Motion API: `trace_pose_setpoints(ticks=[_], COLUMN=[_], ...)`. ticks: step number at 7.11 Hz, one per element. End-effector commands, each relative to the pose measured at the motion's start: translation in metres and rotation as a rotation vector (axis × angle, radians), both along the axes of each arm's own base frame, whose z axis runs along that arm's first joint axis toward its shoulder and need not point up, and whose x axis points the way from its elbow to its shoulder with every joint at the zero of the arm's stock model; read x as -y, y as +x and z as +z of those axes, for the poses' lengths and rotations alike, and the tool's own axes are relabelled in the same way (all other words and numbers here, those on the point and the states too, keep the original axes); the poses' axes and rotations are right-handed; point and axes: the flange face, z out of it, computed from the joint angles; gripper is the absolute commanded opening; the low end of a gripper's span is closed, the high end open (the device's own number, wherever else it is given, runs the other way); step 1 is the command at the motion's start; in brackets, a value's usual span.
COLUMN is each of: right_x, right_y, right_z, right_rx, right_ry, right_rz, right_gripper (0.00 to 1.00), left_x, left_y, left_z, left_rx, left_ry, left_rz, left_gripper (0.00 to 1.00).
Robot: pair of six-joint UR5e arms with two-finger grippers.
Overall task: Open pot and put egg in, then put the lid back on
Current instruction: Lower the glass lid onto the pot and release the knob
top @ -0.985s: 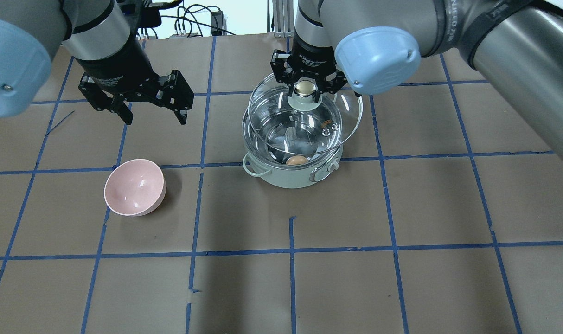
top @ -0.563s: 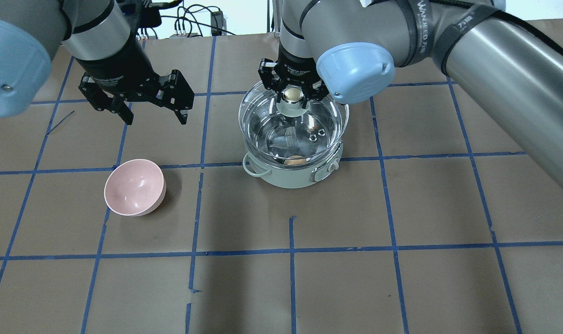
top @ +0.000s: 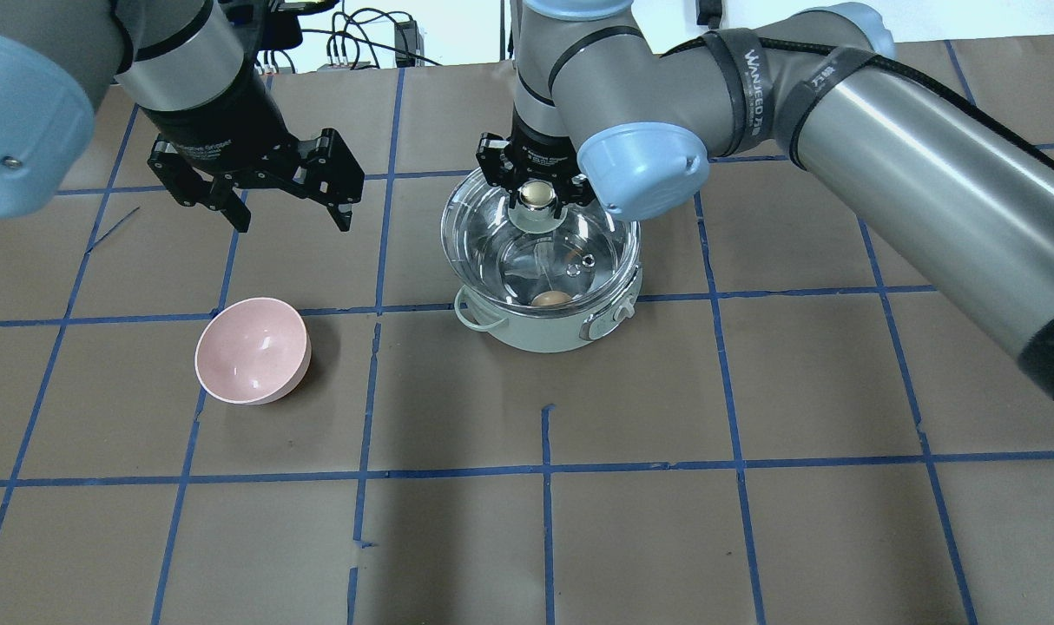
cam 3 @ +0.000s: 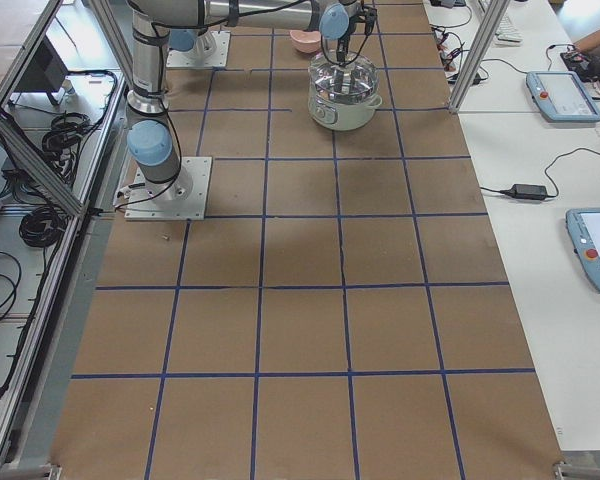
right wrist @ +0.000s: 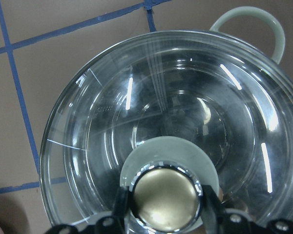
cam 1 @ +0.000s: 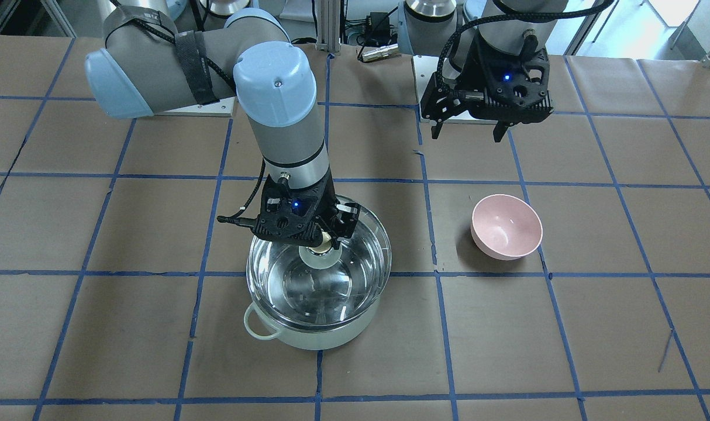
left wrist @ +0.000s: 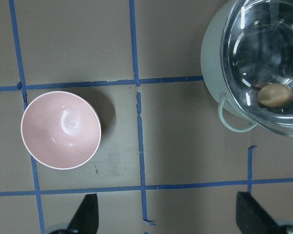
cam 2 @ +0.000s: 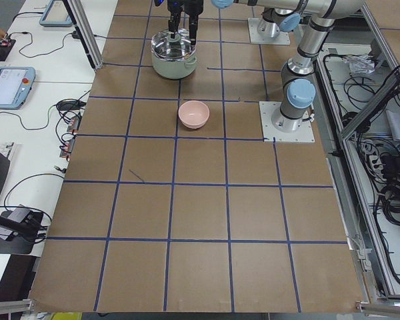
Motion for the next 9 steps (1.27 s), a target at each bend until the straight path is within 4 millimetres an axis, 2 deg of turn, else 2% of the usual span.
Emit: trace_pose_setpoints(ticks=[1,9], right_x=[-0.0007,-0.0017], right_y=[-0.0012,-0.0043], right_z=[-0.0087,-0.0183], right_rx=[0.0,-0.008], right_ry=[-0.013,-0.033], right_rz=[0.025,0.066], right_gripper=[0.24,0.27], left_x=[-0.0003,-0.0011], left_y=[-0.0004,-0.0005], left_z=[-0.0006,-0.0013], left_rx=[0.001,0.0], left_ry=[0.001,0.003], left_rz=[-0.001,-0.001], left_gripper=[1.0,1.0])
